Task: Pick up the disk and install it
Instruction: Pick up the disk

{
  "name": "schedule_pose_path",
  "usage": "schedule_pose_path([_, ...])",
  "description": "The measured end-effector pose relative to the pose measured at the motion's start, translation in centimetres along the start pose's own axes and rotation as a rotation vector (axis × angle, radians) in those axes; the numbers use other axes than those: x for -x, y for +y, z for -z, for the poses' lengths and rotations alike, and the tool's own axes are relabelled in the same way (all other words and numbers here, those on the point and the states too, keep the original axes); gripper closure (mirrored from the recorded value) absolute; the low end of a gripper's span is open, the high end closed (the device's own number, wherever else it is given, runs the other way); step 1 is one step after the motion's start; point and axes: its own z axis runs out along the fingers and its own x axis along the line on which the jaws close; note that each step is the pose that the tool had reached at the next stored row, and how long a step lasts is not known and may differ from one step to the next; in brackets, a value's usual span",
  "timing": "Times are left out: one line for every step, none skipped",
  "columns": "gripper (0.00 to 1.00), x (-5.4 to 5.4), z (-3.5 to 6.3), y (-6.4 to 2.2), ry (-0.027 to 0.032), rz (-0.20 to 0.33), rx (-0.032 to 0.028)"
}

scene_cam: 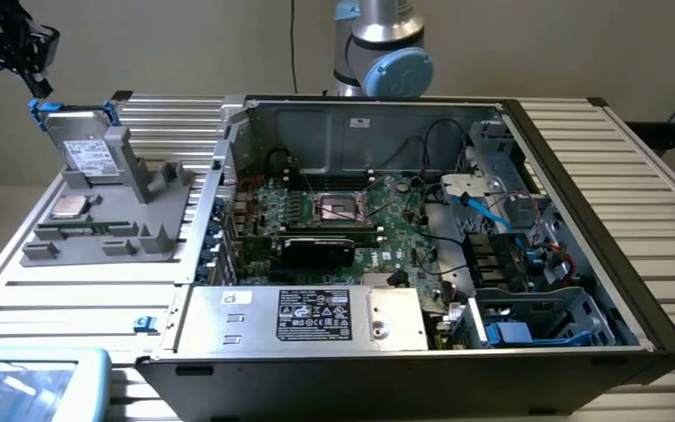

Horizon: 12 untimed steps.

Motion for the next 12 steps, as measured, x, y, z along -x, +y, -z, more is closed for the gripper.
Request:
schedule_pose_path([0.89,0.00,0.00,0.00,0.0000,0.000,0.0000])
schedule_pose_path([0.89,0.00,0.00,0.00,0.0000,0.000,0.0000])
schedule_pose_path([0.89,0.00,0.00,0.00,0.0000,0.000,0.0000])
schedule_pose_path([0.89,0.00,0.00,0.00,-0.0001,0.000,0.0000])
schedule_pose_path([0.89,0.00,0.00,0.00,0.0000,0.000,0.0000])
schedule_pose_path([0.89,0.00,0.00,0.00,0.0000,-0.001,0.0000])
schedule_pose_path([0.89,0.00,0.00,0.00,-0.0002,-0.004,-0.0003])
schedule_pose_path([0.89,0.01,0.00,-0.01,-0.0005,-0.010,-0.0011])
schedule_pose_path([0.89,0.01,0.00,-0.01,-0.0010,-0.018,-0.0017])
schedule_pose_path([0.89,0.01,-0.01,-0.01,-0.0016,-0.029,-0.0022])
schedule_pose_path([0.89,0.01,0.00,0.00,-0.0021,-0.039,-0.0026])
schedule_pose_path([0.89,0.02,0.00,0.00,-0.0027,-0.051,-0.0030])
